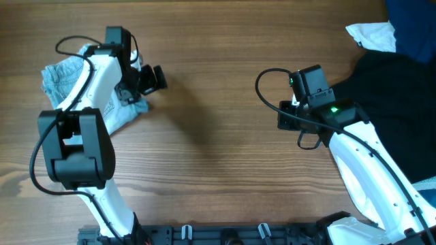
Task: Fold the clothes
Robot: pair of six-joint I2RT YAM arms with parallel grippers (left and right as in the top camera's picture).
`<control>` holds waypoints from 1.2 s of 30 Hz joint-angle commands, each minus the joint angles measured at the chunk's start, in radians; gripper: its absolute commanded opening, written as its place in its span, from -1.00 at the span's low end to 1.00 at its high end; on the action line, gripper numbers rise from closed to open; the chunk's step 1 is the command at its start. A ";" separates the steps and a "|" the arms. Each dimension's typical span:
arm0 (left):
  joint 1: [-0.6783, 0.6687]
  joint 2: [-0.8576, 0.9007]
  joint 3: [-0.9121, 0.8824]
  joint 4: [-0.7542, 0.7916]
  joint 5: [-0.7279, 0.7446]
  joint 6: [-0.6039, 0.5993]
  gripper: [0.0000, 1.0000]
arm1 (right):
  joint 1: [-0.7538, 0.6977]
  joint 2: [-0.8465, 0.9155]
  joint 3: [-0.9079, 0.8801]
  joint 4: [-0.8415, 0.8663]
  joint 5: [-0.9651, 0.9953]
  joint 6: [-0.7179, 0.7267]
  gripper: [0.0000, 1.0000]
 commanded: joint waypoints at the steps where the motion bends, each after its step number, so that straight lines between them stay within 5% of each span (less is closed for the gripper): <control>1: 0.017 0.013 -0.081 -0.029 -0.021 -0.024 0.99 | -0.002 -0.002 0.012 -0.002 0.013 0.014 -0.27; 14: 0.236 -0.035 -0.097 -0.083 -0.166 -0.003 1.00 | -0.002 -0.002 0.012 -0.009 0.005 0.014 -0.28; 25: 0.002 -0.224 -0.097 -0.036 -0.111 0.092 0.99 | -0.023 0.002 0.016 0.128 -0.097 -0.074 -0.15; 28: -0.043 -0.278 -0.096 -0.031 -0.111 0.097 1.00 | -0.068 0.035 0.076 0.138 -0.172 -0.172 0.04; 33: -0.061 -0.392 -0.095 -0.154 -0.110 0.074 1.00 | -0.110 0.053 0.180 0.080 -0.200 -0.221 0.79; 36: -0.061 -0.447 -0.095 -0.280 -0.111 0.060 1.00 | -0.110 0.020 0.180 0.026 -0.142 -0.146 0.89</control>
